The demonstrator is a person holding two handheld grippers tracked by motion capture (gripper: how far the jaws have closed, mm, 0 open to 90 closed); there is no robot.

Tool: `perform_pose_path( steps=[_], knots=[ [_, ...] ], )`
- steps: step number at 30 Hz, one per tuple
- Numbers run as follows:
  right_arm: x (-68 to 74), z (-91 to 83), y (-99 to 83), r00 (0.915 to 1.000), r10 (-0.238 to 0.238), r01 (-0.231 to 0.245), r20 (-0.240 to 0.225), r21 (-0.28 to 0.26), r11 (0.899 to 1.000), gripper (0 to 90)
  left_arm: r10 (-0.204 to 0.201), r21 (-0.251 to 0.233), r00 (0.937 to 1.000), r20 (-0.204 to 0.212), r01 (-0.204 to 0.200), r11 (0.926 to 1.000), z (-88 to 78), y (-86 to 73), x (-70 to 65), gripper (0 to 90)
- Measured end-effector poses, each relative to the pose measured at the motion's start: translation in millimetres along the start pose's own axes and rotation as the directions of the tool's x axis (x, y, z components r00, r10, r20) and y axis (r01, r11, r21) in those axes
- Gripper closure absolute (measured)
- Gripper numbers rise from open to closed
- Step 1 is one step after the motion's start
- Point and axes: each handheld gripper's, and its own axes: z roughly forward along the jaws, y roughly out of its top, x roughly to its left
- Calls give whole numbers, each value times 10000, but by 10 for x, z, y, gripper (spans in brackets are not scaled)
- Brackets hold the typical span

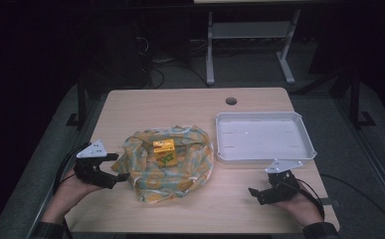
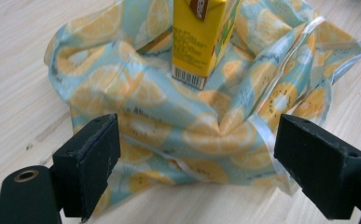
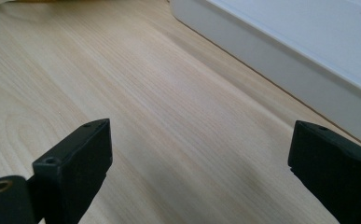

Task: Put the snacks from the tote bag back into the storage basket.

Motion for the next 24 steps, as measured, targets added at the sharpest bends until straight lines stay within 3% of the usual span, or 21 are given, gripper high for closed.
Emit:
perform_pose_path(
  steps=[14,22,24],
  knots=[
    [23,23,-3,9999,-155,156,-49,111,9998,60,375,70,9989,292,-377,9993,82,275,32,147],
    [16,20,-5,9999,-127,128,-95,138,9998,61,884,528,9952,424,-906,9945,162,458,54,150],
    [14,24,-5,9998,-148,149,-101,137,9998,61,811,470,9956,467,-833,9954,182,494,60,161]
  ],
)
